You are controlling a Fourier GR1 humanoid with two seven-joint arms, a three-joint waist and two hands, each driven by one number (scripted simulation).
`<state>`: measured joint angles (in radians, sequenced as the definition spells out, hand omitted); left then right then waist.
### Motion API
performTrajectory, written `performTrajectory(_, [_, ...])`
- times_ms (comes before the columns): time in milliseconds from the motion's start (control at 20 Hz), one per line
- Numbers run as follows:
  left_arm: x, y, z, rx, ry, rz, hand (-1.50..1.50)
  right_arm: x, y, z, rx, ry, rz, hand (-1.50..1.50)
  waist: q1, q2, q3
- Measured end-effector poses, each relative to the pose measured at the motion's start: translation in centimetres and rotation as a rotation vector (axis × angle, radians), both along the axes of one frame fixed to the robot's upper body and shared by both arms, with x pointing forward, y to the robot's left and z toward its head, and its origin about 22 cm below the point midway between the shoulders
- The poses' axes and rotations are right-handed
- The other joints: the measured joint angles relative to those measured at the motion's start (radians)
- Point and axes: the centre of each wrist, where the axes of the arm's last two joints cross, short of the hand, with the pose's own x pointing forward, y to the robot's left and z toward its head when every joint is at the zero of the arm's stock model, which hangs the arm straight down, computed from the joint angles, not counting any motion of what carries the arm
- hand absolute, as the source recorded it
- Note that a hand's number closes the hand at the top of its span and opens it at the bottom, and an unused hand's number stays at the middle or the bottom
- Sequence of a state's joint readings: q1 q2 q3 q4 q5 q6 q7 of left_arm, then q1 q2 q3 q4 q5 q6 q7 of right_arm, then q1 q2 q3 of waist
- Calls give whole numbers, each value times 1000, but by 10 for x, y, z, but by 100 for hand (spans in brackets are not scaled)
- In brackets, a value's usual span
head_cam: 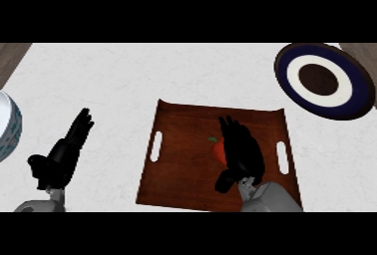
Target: Pick the bell pepper from the tray and place it in the plate
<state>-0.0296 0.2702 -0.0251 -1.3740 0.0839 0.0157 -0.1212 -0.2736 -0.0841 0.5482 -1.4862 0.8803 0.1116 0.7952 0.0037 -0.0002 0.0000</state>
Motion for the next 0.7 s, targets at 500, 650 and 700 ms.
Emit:
performTrajectory(500, [-3,10,-2,0,-7,3,0,21,-12,-26,-13,39,6,150,-1,-2,-1])
performTrajectory(650, [3,7,2,0,-10,3,0,21,-13,-27,-7,45,54,150,-2,-4,-2])
performTrajectory(700, [3,8,2,-2,-10,1,0,25,-14,-29,-3,42,59,150,-2,-5,-3])
